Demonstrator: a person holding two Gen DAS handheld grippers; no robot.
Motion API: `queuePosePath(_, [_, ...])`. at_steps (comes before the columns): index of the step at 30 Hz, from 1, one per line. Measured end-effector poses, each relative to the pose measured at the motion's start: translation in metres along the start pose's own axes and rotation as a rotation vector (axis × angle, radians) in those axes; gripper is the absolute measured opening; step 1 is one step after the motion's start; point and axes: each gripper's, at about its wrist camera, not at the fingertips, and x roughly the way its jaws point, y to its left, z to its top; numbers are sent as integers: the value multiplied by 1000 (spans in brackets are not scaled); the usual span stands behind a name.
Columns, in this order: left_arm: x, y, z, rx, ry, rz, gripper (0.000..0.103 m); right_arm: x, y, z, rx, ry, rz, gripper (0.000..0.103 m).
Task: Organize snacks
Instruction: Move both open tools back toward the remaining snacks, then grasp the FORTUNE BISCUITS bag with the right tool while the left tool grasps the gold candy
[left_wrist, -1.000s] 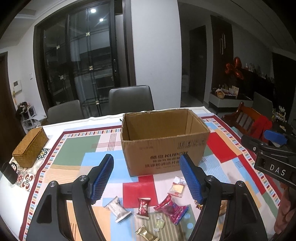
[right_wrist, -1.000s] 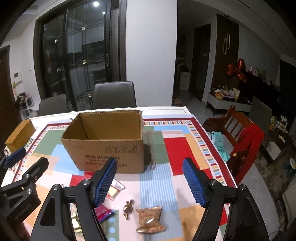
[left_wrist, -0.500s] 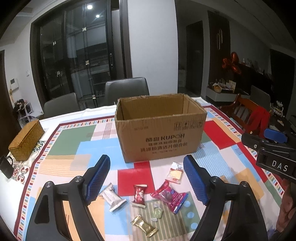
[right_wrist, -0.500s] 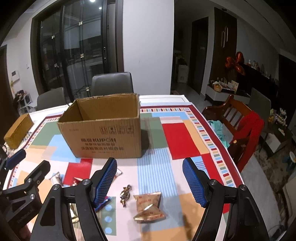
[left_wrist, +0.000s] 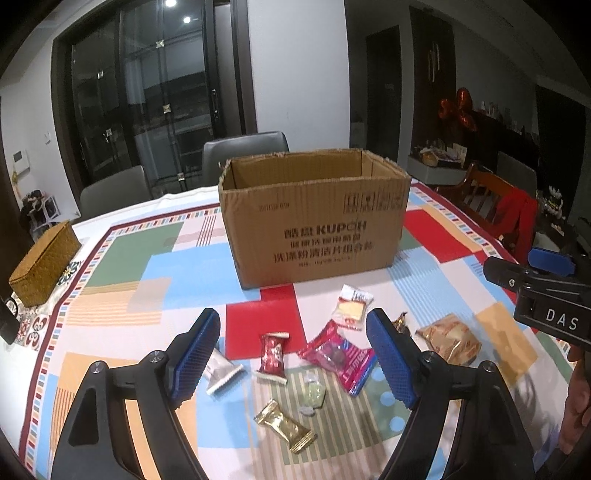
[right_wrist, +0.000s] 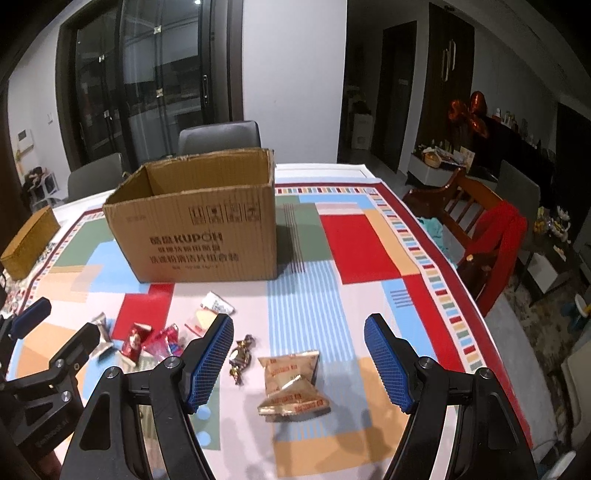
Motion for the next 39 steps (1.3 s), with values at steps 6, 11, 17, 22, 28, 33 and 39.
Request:
queuePosePath(6, [8,1,-13,7,24,-2,81,7,3,-12,-4,22,-4,74])
queuePosePath(11, [15,1,-23,11,50,-6,81,14,4,-20,-5,43,-6,74])
queuePosePath(17, [26,0,-35,19,86,-12,75,25,5,-29,-6,68,-13,74])
queuePosePath(22, [37,-1,-44,28,115,-21,74,34,6,-36,-9,94,-16,74])
queuePosePath(28, [48,-4,-51,38,144,-28,71,44,4,-42,-5,120,-21,74])
queuePosePath(33, [57,-5,-56,35,170,-36,69,52,4,-46,-5,143,-20,74])
queuePosePath(39, [69,-6,-63,33,204,-42,63,61,7,-50,-7,167,-20,74])
